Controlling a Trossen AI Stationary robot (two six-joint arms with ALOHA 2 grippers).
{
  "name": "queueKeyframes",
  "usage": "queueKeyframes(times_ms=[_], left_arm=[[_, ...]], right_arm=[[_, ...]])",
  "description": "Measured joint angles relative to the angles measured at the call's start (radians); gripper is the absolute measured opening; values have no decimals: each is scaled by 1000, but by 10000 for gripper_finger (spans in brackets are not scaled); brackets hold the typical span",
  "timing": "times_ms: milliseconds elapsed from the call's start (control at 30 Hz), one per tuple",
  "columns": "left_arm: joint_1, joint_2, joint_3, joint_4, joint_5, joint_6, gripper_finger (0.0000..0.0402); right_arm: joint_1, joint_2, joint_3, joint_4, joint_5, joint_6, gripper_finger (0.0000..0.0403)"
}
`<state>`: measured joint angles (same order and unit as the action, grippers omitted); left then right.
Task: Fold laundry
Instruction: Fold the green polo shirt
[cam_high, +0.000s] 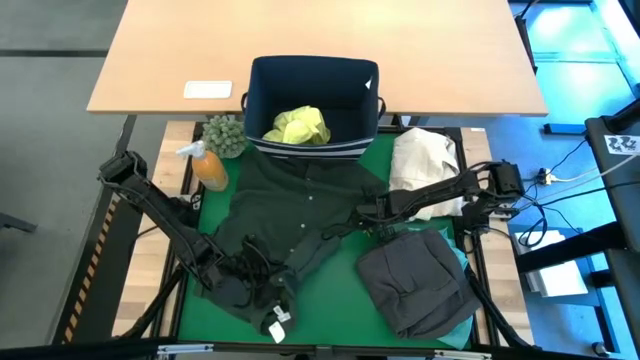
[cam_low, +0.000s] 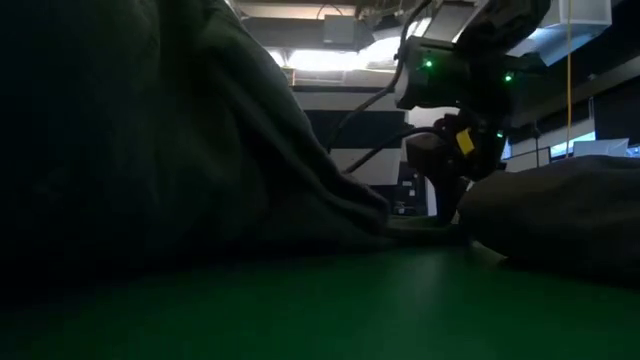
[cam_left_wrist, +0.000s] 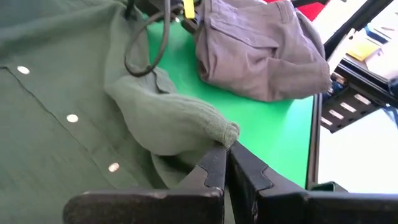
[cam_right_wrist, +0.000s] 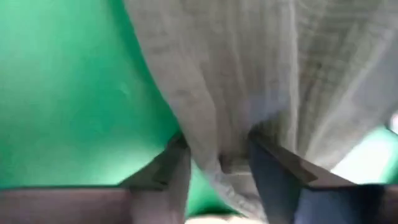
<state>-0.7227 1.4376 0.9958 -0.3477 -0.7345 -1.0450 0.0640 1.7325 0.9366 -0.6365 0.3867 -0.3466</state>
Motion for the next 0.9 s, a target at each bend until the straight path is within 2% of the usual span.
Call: queueKeyframes(times_ms=[167,200,367,567,900], left_arm=[[0,0,0,3,64,-18,0],[0,0,0,3,80,-19,0],[0,0,0,4,146,-26,0],[0,12,0,47,248,-43,0],[32,133,0,276,399,34,0]], right_arm=[[0,-1,0,-61,-2,8,23],[0,-3,0,-77,-2,20,13],[0,-43,-1,-143,29,71,25],[1,-147,-1,-196,54,101,8],[1,-391,-1,-235,140,130,5]])
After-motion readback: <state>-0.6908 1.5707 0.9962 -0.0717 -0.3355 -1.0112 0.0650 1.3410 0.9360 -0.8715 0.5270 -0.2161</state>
